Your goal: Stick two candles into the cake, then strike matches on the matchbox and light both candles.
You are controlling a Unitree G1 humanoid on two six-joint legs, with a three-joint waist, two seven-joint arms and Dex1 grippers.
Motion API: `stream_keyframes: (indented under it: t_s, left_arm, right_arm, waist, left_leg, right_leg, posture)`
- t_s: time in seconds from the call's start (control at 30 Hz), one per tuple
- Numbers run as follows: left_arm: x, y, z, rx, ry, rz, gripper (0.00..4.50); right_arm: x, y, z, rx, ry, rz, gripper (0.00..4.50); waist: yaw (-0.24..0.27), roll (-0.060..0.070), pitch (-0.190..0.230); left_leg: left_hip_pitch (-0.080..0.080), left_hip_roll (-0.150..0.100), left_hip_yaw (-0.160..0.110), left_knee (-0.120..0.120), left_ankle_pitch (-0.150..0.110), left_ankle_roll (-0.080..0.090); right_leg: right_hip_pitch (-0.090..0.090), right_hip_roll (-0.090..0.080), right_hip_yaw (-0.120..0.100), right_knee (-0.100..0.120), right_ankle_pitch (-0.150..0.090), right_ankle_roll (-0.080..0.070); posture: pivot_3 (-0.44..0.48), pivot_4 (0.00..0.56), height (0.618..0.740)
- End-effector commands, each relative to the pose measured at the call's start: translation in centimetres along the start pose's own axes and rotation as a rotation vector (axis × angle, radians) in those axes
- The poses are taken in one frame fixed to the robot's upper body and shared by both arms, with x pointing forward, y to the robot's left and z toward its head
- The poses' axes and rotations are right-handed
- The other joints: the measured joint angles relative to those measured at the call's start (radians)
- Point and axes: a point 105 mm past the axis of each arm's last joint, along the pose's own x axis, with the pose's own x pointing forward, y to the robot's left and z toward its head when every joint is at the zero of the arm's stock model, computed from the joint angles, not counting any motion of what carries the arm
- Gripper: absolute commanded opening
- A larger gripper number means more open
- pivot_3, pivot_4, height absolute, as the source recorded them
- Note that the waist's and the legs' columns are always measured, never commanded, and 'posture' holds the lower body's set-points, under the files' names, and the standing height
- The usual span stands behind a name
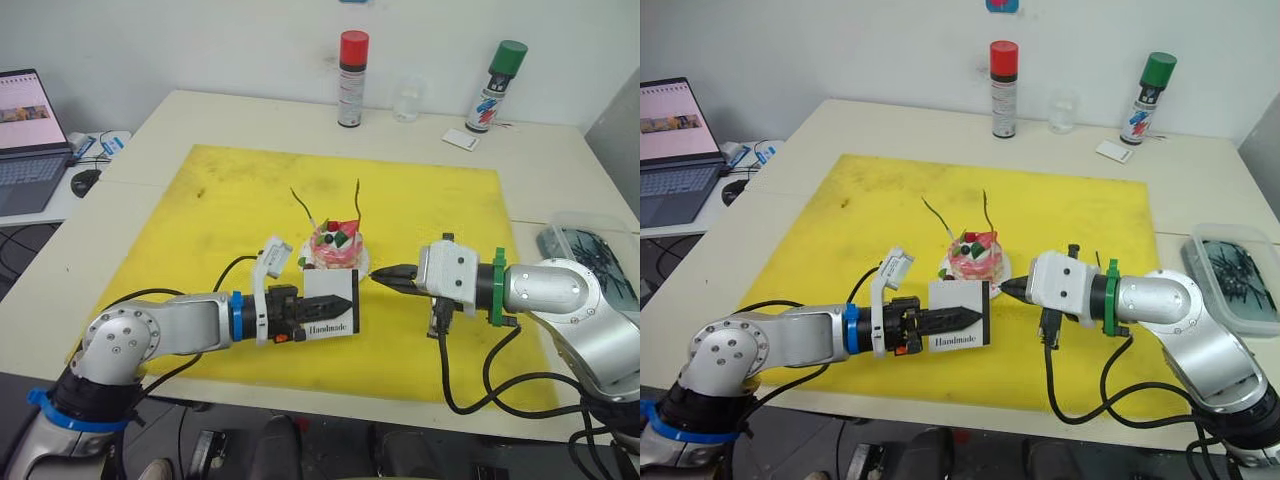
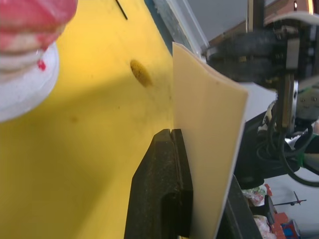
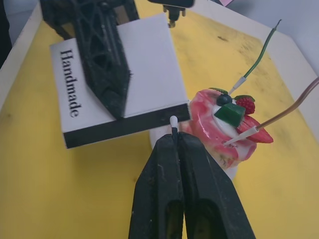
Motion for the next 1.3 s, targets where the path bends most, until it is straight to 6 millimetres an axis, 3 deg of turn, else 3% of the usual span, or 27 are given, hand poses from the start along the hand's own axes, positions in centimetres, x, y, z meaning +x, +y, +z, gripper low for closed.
stream_keyframes:
  t_s: [0.03, 0.9, 1.03, 1.17, 1.3]
  left_arm:
    - [0.3, -0.8, 0.3, 0.017, 0.001, -0.037, 0.00]
    - [0.4, -2.4, -0.5, 0.054, 0.064, -0.111, 0.00]
    - [-0.7, -5.2, -2.6, 0.071, 0.198, -0.251, 0.00]
    - [-4.2, -5.0, -3.6, -0.025, 0.216, -0.205, 0.00]
    - [-4.1, -3.8, -3.3, -0.042, 0.169, -0.128, 0.00]
  right_arm:
    - [-0.3, 0.3, 0.7, -0.042, -0.004, 0.008, 0.06]
    - [0.3, 1.3, -0.9, -0.045, 0.071, 0.049, 0.06]
    - [2.9, -0.4, -2.0, -0.072, 0.073, -0.069, 0.06]
    - [2.0, -3.6, -2.1, -0.087, 0.084, -0.194, 0.06]
    - [1.6, -3.8, -1.8, -0.062, 0.059, -0.209, 0.06]
  waist:
    - [0.000, 0.000, 0.000]
    - [0.000, 0.000, 0.000]
    - [-0.009, -0.001, 0.000]
    - [-0.015, 0.000, 0.000]
    - [0.006, 0.000, 0.000]
  left_leg:
    - [0.000, 0.000, 0.000, 0.000, 0.000, 0.000]
    - [0.000, 0.000, 0.000, 0.000, 0.000, 0.000]
    - [0.000, 0.000, -0.001, 0.000, 0.000, 0.000]
    - [0.000, 0.001, 0.001, 0.000, 0.000, 0.000]
    - [0.000, 0.001, -0.001, 0.000, 0.000, 0.000]
  right_leg:
    - [0.000, 0.000, 0.000, 0.000, 0.000, 0.000]
    - [0.000, 0.000, 0.000, 0.000, 0.000, 0.000]
    - [0.000, 0.000, -0.001, 0.000, 0.000, 0.000]
    - [-0.002, 0.000, 0.002, 0.001, 0.000, 0.000]
    - [-0.001, 0.000, -0.001, 0.001, -0.001, -0.001]
  posture:
    - [0.000, 0.150, 0.740]
    - [0.000, 0.150, 0.740]
    - [0.000, 0.150, 0.740]
    - [0.000, 0.150, 0.740]
    - [0.000, 0.150, 0.740]
